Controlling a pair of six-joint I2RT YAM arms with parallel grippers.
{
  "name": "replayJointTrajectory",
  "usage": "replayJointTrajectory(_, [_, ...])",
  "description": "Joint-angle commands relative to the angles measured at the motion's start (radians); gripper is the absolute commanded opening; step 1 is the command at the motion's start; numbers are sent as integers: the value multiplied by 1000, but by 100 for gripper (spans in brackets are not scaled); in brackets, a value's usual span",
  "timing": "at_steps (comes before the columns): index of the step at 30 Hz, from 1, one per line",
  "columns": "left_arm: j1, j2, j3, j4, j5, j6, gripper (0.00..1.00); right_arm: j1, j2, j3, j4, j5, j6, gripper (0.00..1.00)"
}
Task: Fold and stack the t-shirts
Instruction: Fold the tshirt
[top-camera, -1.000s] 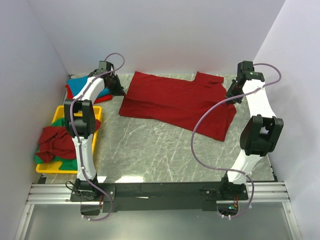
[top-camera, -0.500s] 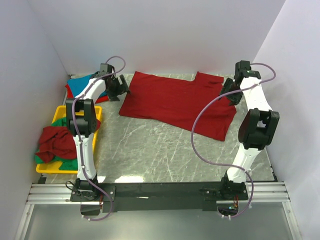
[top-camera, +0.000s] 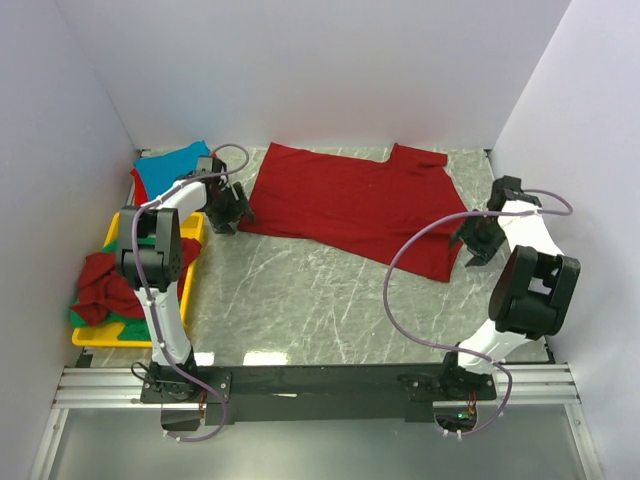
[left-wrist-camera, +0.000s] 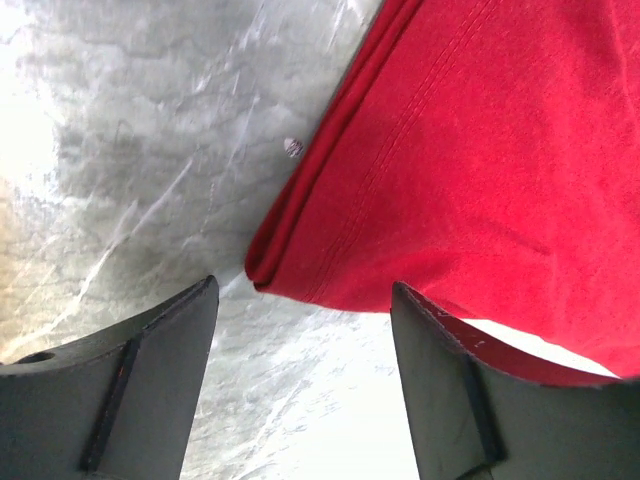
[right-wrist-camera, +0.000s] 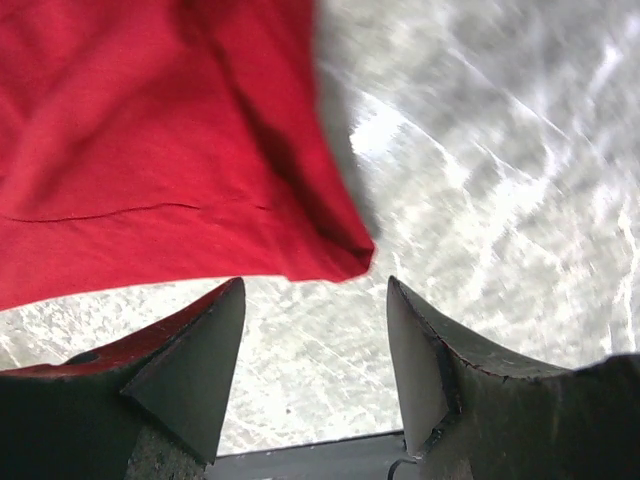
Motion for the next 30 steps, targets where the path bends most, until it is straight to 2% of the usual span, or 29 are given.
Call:
replayJointTrajectory(1, [-6,-51,-34,39,-27,1,75,-25,-66,-41,53,-31,13,65])
replayJointTrajectory(7, [-6,-46,-54,47,-58,4,71,-29,-93,-99,47,-25,8,65])
replayJointTrajectory(14, [-6,-3,-58,122,-3,-29,65,-27,-135,-190,54,-27,4,65])
replayJointTrajectory(22, [-6,43,-8,142,6,-45,36,-29,-95,-216,87,-8,-12,62])
replayJointTrajectory(24, [-6,55,12,136,11,-42,32,-29,-77,-208,91,-2,-16,61])
replayJointTrajectory(30, [-6,72,31,126,12,-37,28,-29,-43,-203,105,-5,-22,56])
